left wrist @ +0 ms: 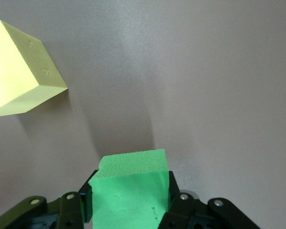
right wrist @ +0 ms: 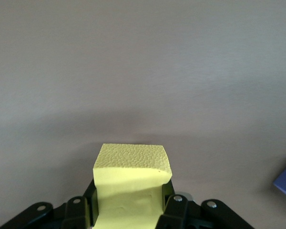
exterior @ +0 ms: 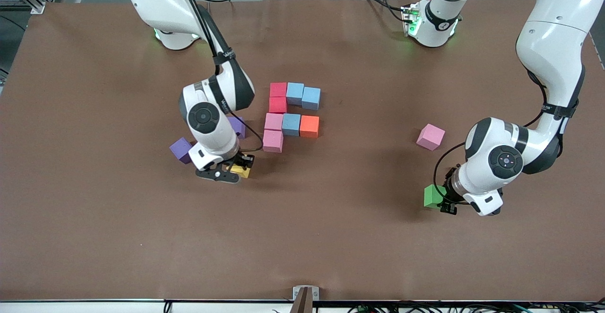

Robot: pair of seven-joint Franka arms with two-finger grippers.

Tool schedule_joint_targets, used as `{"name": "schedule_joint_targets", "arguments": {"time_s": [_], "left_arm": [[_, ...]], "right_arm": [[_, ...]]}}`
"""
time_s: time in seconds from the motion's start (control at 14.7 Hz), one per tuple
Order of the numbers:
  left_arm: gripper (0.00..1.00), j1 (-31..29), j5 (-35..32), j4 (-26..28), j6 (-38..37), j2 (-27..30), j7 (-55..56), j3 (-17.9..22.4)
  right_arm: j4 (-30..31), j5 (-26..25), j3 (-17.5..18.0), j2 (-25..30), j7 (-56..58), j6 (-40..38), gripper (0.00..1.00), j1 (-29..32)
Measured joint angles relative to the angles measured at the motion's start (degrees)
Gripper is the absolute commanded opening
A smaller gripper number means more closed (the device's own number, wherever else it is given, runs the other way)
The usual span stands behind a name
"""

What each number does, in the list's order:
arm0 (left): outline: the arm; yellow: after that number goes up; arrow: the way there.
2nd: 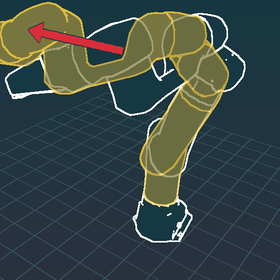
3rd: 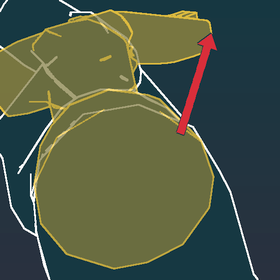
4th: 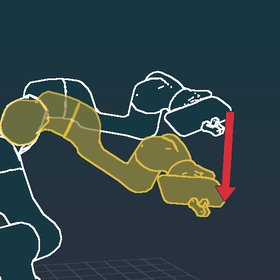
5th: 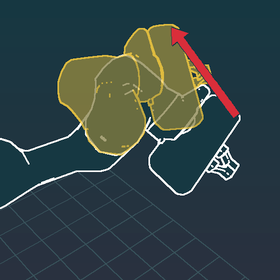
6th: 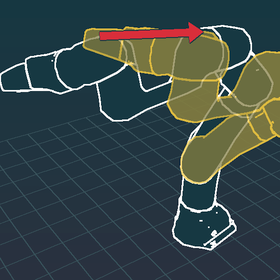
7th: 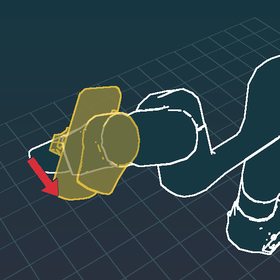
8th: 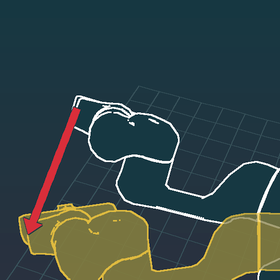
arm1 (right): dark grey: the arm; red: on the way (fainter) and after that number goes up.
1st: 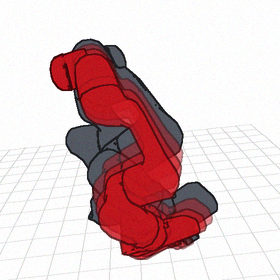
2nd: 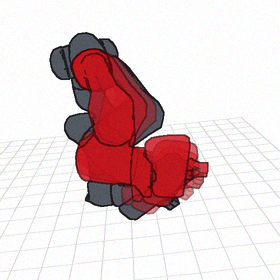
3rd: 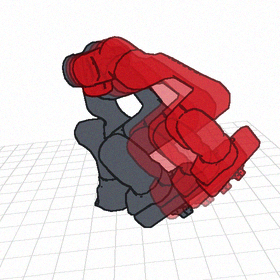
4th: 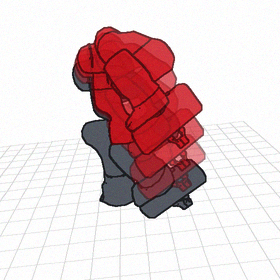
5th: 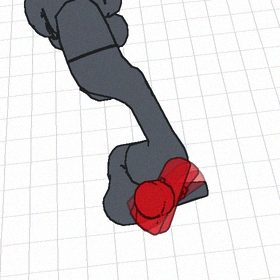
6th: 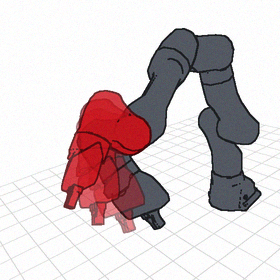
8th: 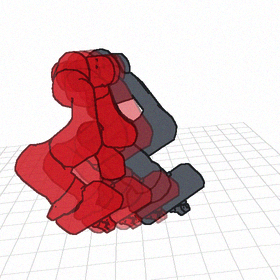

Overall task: Arrange 11 blocks into digit 3
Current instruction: 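Grasp the yellow cube with the right gripper, then carry the yellow cube to the cluster and lower it with the right gripper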

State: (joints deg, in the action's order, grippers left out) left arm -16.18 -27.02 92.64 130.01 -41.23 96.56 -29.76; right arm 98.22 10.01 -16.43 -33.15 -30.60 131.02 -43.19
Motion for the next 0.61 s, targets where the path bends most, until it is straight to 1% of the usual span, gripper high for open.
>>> {"name": "schedule_joint_targets", "arguments": {"time_s": [0.2,0.41,0.61], "left_arm": [[0.32,0.06,0.0,-0.01,0.0,0.0,0.0,0.0],[0.32,0.1,0.0,-0.01,0.0,0.0,0.0,0.0],[0.32,0.11,0.0,-0.02,0.0,0.0,0.0,0.0]], "right_arm": [[-3.98,0.0,2.16,-2.89,0.83,-0.96,0.01,-0.1],[-4.95,0.0,3.68,-4.27,1.03,-0.97,0.01,-0.16],[-5.16,0.03,4.19,-4.39,1.05,-1.04,0.01,-0.59]]}}
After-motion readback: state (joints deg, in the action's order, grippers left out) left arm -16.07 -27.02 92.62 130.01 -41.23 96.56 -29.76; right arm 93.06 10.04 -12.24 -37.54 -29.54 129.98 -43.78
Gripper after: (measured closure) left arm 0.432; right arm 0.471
